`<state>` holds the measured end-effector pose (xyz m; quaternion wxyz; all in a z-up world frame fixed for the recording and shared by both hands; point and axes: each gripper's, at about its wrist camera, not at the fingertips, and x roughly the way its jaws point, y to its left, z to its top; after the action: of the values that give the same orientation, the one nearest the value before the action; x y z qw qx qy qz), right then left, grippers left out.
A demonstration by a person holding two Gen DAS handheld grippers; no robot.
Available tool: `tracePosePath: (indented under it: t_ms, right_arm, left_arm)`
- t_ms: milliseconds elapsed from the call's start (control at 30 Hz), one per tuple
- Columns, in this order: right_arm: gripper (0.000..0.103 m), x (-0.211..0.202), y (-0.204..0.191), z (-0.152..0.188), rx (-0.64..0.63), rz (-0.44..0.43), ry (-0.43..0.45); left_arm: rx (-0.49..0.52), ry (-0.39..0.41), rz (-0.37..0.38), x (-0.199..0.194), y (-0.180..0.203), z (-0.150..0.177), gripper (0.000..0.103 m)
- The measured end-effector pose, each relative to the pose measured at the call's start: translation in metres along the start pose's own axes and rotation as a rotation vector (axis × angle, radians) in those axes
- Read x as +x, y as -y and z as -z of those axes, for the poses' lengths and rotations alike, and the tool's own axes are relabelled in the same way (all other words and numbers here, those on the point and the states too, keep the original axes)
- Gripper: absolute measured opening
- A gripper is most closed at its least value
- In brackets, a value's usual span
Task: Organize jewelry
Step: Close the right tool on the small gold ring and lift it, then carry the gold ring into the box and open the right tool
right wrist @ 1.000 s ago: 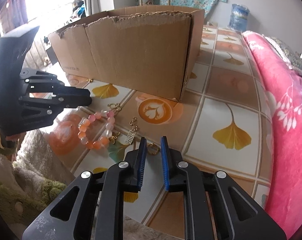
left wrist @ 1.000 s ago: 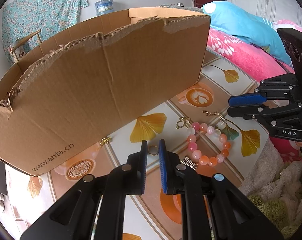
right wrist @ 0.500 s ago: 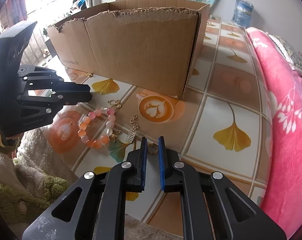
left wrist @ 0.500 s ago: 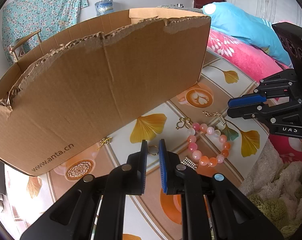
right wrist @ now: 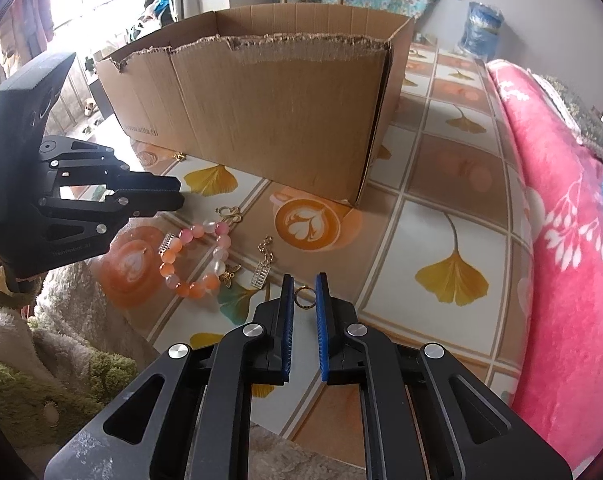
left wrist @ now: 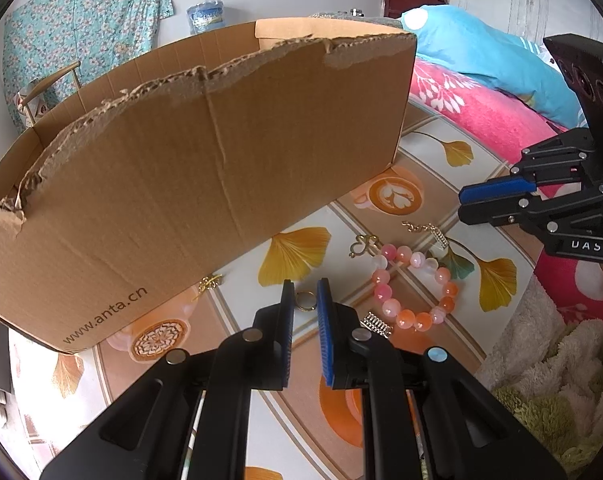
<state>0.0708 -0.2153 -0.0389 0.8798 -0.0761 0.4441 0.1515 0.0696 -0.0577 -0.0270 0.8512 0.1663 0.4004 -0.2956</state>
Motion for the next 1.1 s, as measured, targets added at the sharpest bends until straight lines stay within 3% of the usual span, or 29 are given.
tracePosePath:
  t_ms: [200,400,567,700,767,833,933,1000,1100]
  right_arm:
    - [0.008,-0.016,-0.008,-0.002,-0.01,0.023,0.044]
    - [0.008,-0.044,-0.016,-0.012,-0.032,0.017,0.134]
    - [0.008,-0.076,-0.02,-0.047,-0.073,-0.053,0.28]
    - [0.008,-0.086,-0.011,-0.096,-0.099,-0.164,0.361]
    - [0.009,-0.075,-0.004,-0.126,-0.111,-0.216,0.34]
    - [0.008,-0.051,0.002,-0.16,-0.119,-0.258,0.259]
    - [0.009,-0.007,0.005,-0.199,-0.123,-0.297,0.109]
    - [0.009,0.028,0.008,-0.215,-0.102,-0.322,-0.018]
    - [0.009,0.063,0.01,-0.229,-0.099,-0.33,-0.123]
  left_arm:
    - [0.003,0.04,-0.008,-0.015,0.002,0.0,0.011]
    - [0.003,0.128,-0.015,-0.049,0.007,-0.008,0.011]
    - [0.017,0.274,-0.012,-0.096,0.004,-0.033,0.011]
    - [0.007,0.344,0.001,-0.118,-0.019,-0.064,0.011]
    - [-0.013,0.315,0.031,-0.114,-0.037,-0.084,0.011]
    - [-0.036,0.231,0.042,-0.095,-0.061,-0.109,0.011]
    - [-0.1,0.034,0.072,-0.05,-0.101,-0.141,0.011]
    - [-0.173,-0.081,0.126,-0.021,-0.126,-0.151,0.011]
    - [-0.252,-0.223,0.149,0.019,-0.151,-0.155,0.011]
